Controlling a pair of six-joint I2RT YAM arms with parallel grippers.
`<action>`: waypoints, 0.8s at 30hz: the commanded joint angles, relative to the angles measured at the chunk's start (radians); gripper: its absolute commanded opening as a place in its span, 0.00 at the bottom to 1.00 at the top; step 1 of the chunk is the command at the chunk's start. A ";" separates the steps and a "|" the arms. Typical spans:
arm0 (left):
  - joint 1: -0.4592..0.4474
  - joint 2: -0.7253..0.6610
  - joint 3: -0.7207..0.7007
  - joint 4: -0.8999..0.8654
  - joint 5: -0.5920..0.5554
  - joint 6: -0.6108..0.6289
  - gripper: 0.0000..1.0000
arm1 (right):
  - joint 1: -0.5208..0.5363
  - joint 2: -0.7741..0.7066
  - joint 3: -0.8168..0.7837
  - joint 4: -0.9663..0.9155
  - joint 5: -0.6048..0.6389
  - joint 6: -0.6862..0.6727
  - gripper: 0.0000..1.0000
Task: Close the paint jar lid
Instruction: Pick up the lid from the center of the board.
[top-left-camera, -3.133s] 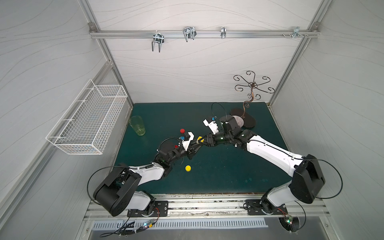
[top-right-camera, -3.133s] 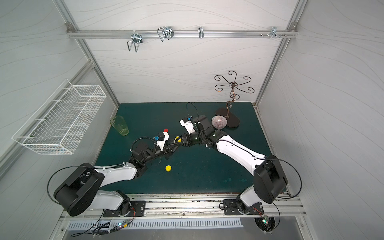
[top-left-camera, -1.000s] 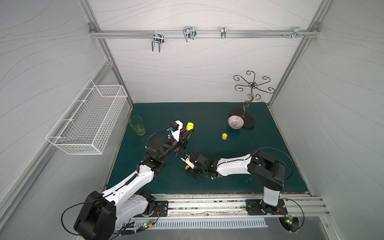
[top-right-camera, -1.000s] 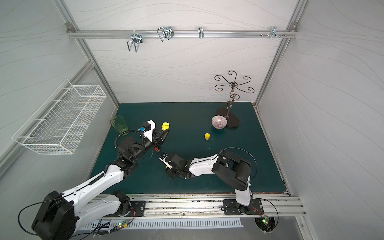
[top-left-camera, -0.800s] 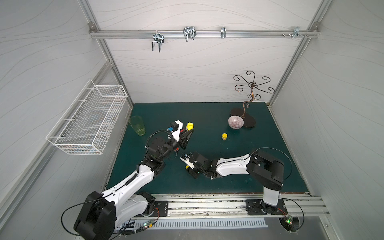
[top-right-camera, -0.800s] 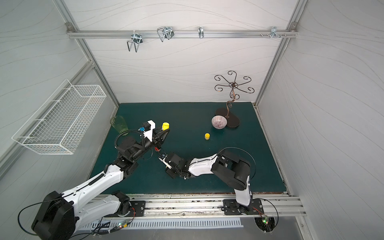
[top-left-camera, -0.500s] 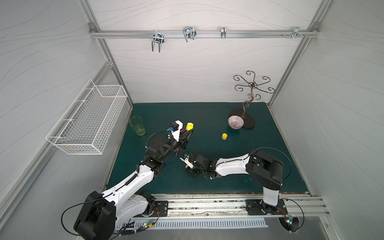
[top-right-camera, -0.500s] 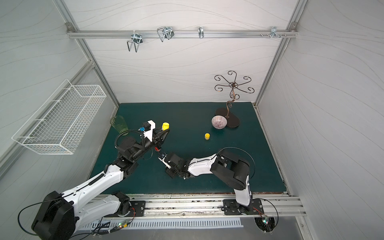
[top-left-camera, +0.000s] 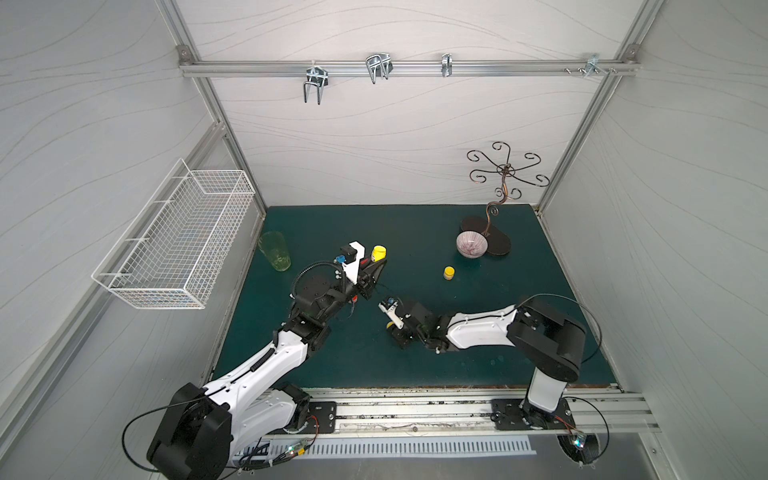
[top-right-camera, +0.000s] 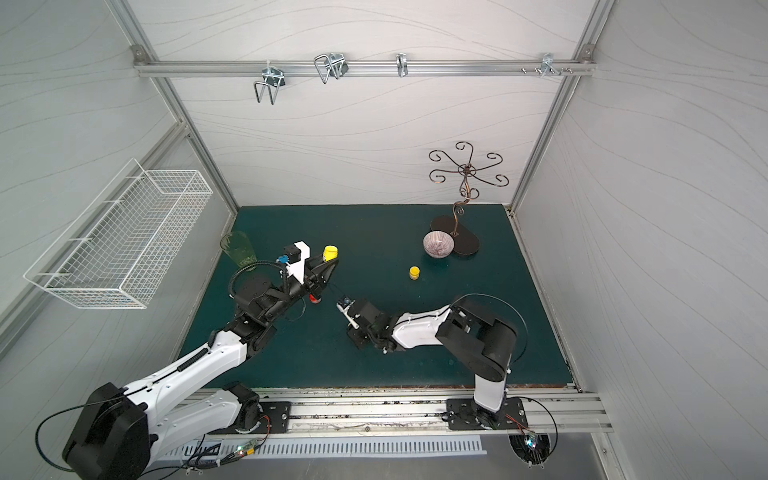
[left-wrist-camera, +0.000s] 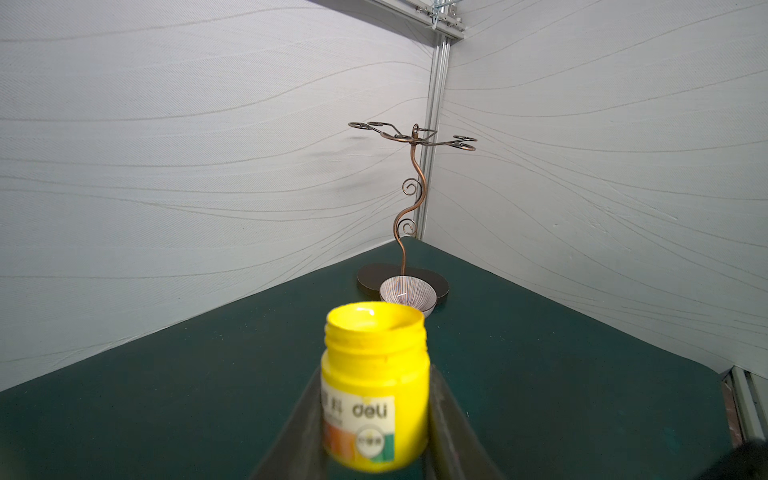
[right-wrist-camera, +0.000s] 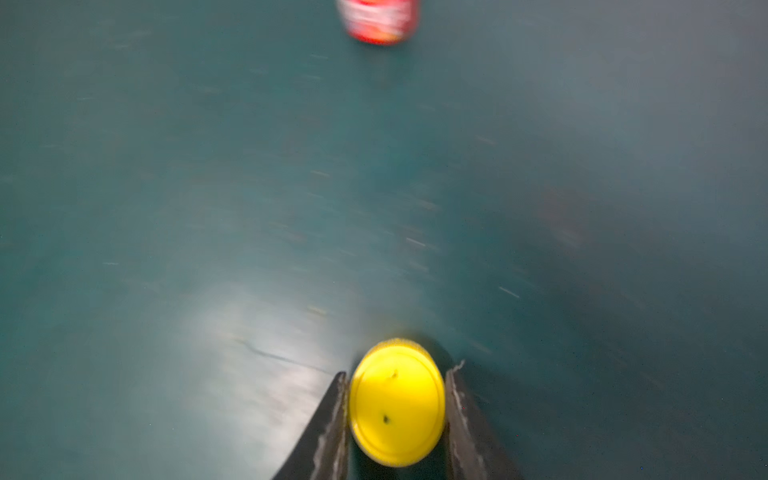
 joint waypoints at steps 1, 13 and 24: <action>0.001 -0.017 -0.005 0.097 0.015 0.018 0.25 | -0.084 -0.101 -0.051 -0.022 -0.049 0.055 0.29; -0.035 0.052 -0.051 0.261 0.142 0.031 0.26 | -0.411 -0.495 -0.030 -0.295 -0.408 0.092 0.30; -0.109 0.145 -0.049 0.301 0.191 0.063 0.26 | -0.513 -0.531 0.284 -0.567 -0.658 0.055 0.31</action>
